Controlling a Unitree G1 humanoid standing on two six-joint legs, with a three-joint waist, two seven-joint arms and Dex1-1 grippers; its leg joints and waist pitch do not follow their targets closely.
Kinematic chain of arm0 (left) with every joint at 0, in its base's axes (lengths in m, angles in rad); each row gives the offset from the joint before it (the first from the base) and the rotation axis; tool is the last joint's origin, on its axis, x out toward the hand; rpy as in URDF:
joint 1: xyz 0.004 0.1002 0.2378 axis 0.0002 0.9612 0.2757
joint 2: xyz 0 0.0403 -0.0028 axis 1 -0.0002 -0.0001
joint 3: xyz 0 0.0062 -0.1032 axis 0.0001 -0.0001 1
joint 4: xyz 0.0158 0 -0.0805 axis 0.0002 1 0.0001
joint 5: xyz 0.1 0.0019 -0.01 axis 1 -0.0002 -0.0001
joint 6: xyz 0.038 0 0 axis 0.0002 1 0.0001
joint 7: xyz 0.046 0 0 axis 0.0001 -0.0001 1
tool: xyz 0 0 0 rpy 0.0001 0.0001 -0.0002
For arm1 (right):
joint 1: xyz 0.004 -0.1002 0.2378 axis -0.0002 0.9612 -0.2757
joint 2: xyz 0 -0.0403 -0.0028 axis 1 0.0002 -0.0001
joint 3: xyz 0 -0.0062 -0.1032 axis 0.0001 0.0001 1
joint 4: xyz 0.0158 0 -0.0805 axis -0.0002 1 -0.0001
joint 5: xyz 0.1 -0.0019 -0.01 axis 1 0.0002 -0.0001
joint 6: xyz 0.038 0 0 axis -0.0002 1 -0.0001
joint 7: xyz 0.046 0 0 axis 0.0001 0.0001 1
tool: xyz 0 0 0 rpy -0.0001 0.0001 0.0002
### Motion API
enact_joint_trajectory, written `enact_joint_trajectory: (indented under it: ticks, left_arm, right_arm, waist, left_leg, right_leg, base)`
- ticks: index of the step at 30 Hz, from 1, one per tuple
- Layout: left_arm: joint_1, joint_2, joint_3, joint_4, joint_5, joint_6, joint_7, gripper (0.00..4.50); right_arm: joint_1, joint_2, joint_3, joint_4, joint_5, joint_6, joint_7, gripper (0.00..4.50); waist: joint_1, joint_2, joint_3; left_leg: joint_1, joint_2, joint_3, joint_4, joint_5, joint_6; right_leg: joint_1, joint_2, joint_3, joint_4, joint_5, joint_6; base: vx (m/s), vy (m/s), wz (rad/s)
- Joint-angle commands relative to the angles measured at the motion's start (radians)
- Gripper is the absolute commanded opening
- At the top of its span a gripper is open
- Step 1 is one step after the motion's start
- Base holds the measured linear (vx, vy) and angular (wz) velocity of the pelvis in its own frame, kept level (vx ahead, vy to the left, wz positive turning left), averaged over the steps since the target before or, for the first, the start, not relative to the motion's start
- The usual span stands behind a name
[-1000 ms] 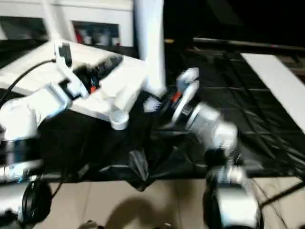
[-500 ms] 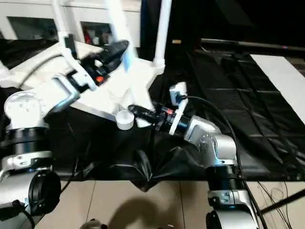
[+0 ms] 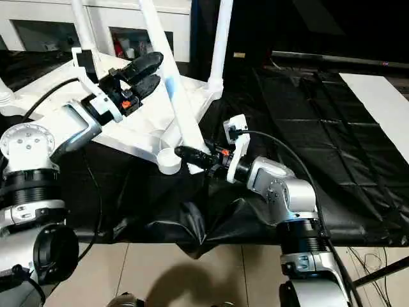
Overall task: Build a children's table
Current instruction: Pick table leg
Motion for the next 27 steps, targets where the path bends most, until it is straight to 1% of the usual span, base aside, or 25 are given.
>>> enact_joint_trajectory:
  ticks: [1,2,3,5,6,7,8,9,11,12,13,15,17,19,21,24,27]
  left_arm:
    - [-0.012,0.006,-0.022,0.006,0.015,0.002,-0.002,3.93]
    - [-0.01,0.007,-0.027,0.009,0.025,-0.002,0.005,3.83]
    - [-0.006,0.011,-0.037,0.005,0.037,-0.006,0.002,3.68]
    - [-0.002,0.013,-0.045,0.003,0.048,-0.009,0.002,3.5]
    - [-0.001,0.012,-0.043,0.006,0.046,-0.01,0.006,3.5]
    - [-0.001,0.012,-0.044,0.007,0.047,-0.011,0.007,3.42]
    - [-0.001,0.012,-0.045,0.009,0.049,-0.014,0.01,3.33]
    - [-0.003,0.01,-0.042,0.014,0.05,-0.018,0.014,3.19]
    - [-0.004,0.009,-0.04,0.015,0.051,-0.019,0.015,3.14]
    - [-0.005,0.008,-0.039,0.014,0.05,-0.017,0.015,3.0]
    - [-0.006,0.007,-0.037,0.013,0.048,-0.016,0.017,3.0]
    - [-0.007,0.004,-0.034,0.009,0.042,-0.015,0.017,2.78]
    - [-0.007,0.003,-0.034,0.01,0.044,-0.016,0.015,2.71]
    - [-0.009,0.001,-0.034,0.011,0.044,-0.017,0.016,2.47]
    - [-0.009,-0.007,-0.038,0.011,0.045,-0.022,0.019,2.31]
    - [-0.009,-0.01,-0.043,0.008,0.045,-0.02,0.017,2.14]
    - [-0.009,-0.01,-0.048,0.011,0.051,-0.022,0.015,1.92]
  right_arm:
    - [-0.011,-0.007,-0.004,-0.02,0.006,-0.002,0.0,2.66]
    - [-0.015,-0.004,-0.009,-0.015,0.009,-0.008,-0.006,2.66]
    - [-0.019,-0.001,-0.013,-0.011,0.009,-0.019,-0.014,2.66]
    - [-0.028,0.008,-0.027,-0.01,0.019,-0.029,-0.025,2.66]
    - [-0.031,0.013,-0.034,-0.016,0.026,-0.035,-0.024,2.66]
    - [-0.032,0.015,-0.036,-0.019,0.027,-0.036,-0.027,2.66]
    - [-0.034,0.019,-0.041,-0.022,0.027,-0.041,-0.036,2.66]
    - [-0.037,0.025,-0.049,-0.017,0.019,-0.058,-0.057,2.66]
    - [-0.04,0.029,-0.054,-0.011,0.02,-0.061,-0.066,2.66]
    - [-0.041,0.03,-0.057,-0.006,0.023,-0.062,-0.07,2.66]
    - [-0.039,0.027,-0.051,-0.009,0.023,-0.062,-0.063,2.66]
    - [-0.021,0.019,-0.019,-0.029,0.019,-0.053,-0.034,2.66]
    - [-0.015,0.017,-0.006,-0.035,0.015,-0.052,-0.025,2.66]
    - [-0.007,0.016,0.013,-0.044,0.012,-0.052,-0.013,2.66]
    - [0.006,0.02,0.048,-0.063,0.008,-0.052,0.007,2.66]
    - [0.011,0.024,0.065,-0.071,0.002,-0.052,0.011,2.66]
    - [0.01,0.027,0.081,-0.066,-0.01,-0.06,0.011,2.65]
  waist:
    - [0.001,0.004,-0.091]
    - [0.001,0.007,-0.09]
    - [0.001,0.007,-0.09]
    - [-0.001,0.008,-0.089]
    - [0.0,0.009,-0.088]
    - [-0.001,0.008,-0.088]
    - [0.0,0.011,-0.088]
    - [-0.001,0.01,-0.088]
    - [-0.001,0.011,-0.088]
    - [-0.001,0.01,-0.089]
    - [-0.001,0.01,-0.089]
    - [0.0,0.008,-0.089]
    - [0.0,0.009,-0.089]
    - [0.0,0.008,-0.089]
    - [0.0,0.007,-0.089]
    - [0.001,0.008,-0.088]
    - [0.0,0.008,-0.087]
  left_leg:
    - [0.002,-0.003,0.01,-0.055,-0.075,0.026]
    - [0.003,-0.003,0.01,-0.055,-0.077,0.027]
    - [0.003,-0.002,0.01,-0.055,-0.08,0.027]
    - [0.005,-0.002,0.01,-0.057,-0.09,0.024]
    - [0.005,-0.002,0.01,-0.056,-0.093,0.023]
    - [0.005,-0.003,0.011,-0.056,-0.099,0.021]
    - [0.005,-0.002,0.01,-0.056,-0.101,0.02]
    - [0.005,-0.002,0.01,-0.057,-0.097,0.016]
    - [0.006,-0.002,0.01,-0.057,-0.1,0.014]
    - [0.006,-0.002,0.01,-0.057,-0.101,0.013]
    - [0.006,-0.002,0.01,-0.057,-0.099,0.014]
    - [0.004,-0.003,0.01,-0.056,-0.095,0.019]
    - [0.004,-0.003,0.01,-0.056,-0.092,0.02]
    - [0.004,-0.003,0.01,-0.056,-0.093,0.022]
    - [0.004,-0.003,0.01,-0.056,-0.094,0.023]
    - [0.004,-0.002,0.01,-0.056,-0.099,0.022]
    - [0.004,-0.002,0.01,-0.057,-0.107,0.018]
  right_leg:
    - [0.077,-0.068,0.053,-0.072,-0.092,-0.151]
    - [0.076,-0.068,0.053,-0.072,-0.092,-0.154]
    - [0.075,-0.069,0.053,-0.073,-0.096,-0.154]
    - [0.075,-0.07,0.053,-0.075,-0.116,-0.149]
    - [0.074,-0.069,0.053,-0.076,-0.121,-0.149]
    - [0.075,-0.07,0.053,-0.077,-0.128,-0.149]
    - [0.075,-0.07,0.053,-0.077,-0.131,-0.148]
    - [0.074,-0.07,0.053,-0.077,-0.131,-0.147]
    - [0.073,-0.07,0.053,-0.077,-0.132,-0.148]
    - [0.074,-0.069,0.053,-0.076,-0.13,-0.149]
    - [0.074,-0.068,0.054,-0.076,-0.125,-0.15]
    - [0.076,-0.068,0.053,-0.075,-0.114,-0.151]
    - [0.077,-0.068,0.053,-0.074,-0.107,-0.152]
    - [0.076,-0.069,0.054,-0.075,-0.107,-0.151]
    - [0.076,-0.069,0.053,-0.075,-0.106,-0.155]
    - [0.075,-0.07,0.053,-0.076,-0.12,-0.152]
    - [0.075,-0.07,0.053,-0.078,-0.141,-0.142]
  base:
    - [0.0,0.0,0.0]
    - [0.0,0.0,0.0]
    - [0.0,0.0,0.0]
    - [0.0,0.0,0.0]
    - [0.0,0.0,0.0]
    - [0.0,0.0,0.0]
    - [0.0,0.0,0.0]
    - [0.0,0.0,0.0]
    - [0.0,0.0,0.0]
    - [0.0,0.0,0.0]
    - [0.0,0.0,0.0]
    - [0.0,0.0,0.0]
    - [0.0,0.0,0.0]
    - [0.0,0.0,0.0]
    - [0.0,0.0,0.0]
    - [0.0,0.0,0.0]
    - [0.0,0.0,0.0]
